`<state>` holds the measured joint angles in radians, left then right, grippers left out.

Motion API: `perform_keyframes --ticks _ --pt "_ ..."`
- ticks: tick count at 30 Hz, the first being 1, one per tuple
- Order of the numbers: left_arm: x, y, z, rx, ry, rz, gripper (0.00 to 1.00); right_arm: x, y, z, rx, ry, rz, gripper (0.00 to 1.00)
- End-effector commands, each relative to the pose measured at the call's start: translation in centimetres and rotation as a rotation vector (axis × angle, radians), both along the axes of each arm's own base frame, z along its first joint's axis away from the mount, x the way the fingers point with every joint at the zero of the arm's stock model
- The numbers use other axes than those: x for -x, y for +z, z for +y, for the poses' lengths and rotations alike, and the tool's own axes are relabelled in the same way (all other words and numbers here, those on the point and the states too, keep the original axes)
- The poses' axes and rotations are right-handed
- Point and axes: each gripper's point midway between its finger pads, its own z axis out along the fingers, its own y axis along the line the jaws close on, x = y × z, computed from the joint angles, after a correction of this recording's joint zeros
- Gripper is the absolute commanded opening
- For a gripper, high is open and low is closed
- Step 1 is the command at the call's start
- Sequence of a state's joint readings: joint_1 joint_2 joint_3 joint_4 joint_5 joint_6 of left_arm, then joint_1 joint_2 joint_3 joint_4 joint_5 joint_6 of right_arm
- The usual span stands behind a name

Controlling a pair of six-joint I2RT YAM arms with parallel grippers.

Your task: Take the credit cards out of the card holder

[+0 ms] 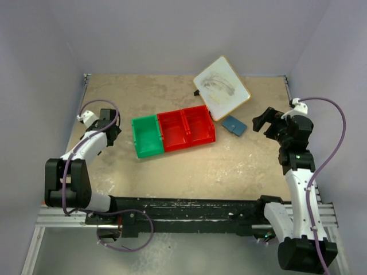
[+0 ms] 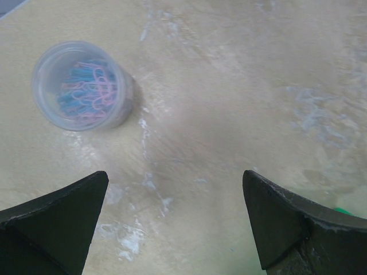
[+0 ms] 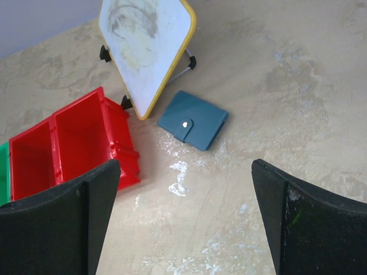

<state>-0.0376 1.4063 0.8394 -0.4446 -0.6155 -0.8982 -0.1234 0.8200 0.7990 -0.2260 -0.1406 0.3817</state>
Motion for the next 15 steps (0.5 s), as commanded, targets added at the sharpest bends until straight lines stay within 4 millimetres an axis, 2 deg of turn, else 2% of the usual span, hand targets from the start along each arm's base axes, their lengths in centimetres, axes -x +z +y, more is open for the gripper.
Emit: perform_keyframes --ticks 1,9,12,15 --pt "0.7 0.4 2.6 -0.059 0.139 0.012 0.99 -0.6 1.0 -0.5 0.015 -0.024 -0.038 1.00" --pt "1.6 1.2 4.9 -0.100 0.224 0.033 0.99 -0.6 0.1 -0.5 0.012 -0.022 -0.016 1.00" --pt "1.7 1.4 4.7 -0.078 0.217 0.015 0.99 -0.7 -0.4 -0.5 0.014 -0.021 -0.002 1.00" --pt "0.8 2.1 3.9 -0.042 0.153 -0.022 0.99 -0.8 -0.7 -0.5 0.012 -0.022 0.008 1.00"
